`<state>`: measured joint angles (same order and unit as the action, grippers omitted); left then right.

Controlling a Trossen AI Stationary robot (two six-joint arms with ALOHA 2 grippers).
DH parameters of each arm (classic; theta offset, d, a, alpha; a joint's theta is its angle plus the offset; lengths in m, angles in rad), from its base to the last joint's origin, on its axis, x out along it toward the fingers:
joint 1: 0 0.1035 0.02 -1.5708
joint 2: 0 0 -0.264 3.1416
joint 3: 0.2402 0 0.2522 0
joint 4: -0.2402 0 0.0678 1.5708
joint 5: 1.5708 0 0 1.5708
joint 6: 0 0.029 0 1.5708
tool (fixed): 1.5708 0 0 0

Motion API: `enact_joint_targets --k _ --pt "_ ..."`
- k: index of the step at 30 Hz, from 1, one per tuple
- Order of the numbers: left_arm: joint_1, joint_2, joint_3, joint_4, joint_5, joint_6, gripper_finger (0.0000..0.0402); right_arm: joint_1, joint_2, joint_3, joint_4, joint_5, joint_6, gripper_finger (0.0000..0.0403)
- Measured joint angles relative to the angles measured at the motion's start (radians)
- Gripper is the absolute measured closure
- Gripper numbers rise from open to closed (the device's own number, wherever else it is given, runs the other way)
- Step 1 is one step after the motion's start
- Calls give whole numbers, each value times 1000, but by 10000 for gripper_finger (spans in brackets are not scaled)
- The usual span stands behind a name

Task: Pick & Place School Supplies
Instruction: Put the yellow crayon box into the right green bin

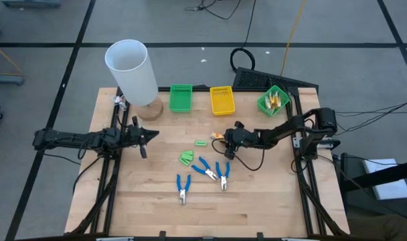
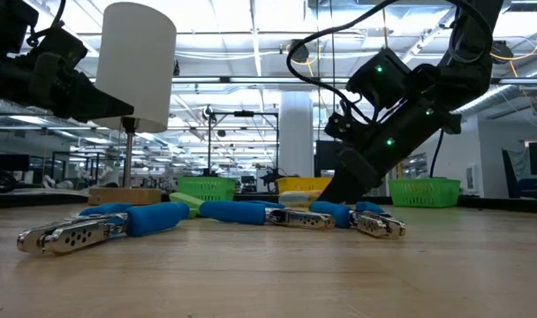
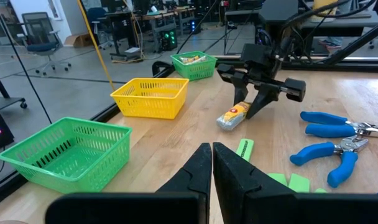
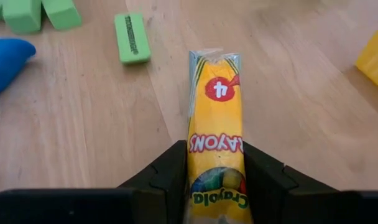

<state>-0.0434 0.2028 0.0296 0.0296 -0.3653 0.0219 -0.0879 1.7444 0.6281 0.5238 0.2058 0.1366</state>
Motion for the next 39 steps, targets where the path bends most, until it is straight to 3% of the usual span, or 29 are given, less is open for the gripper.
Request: enact_joint_targets --k 20,35,39 --pt "0 0 0 0 0 0 380 3 -211 1 -243 2 17 282" --pt "0 0 0 0 0 0 380 4 -232 2 -282 -3 35 282" --pt "0 0 0 0 0 0 380 5 -254 1 -297 -54 35 282"
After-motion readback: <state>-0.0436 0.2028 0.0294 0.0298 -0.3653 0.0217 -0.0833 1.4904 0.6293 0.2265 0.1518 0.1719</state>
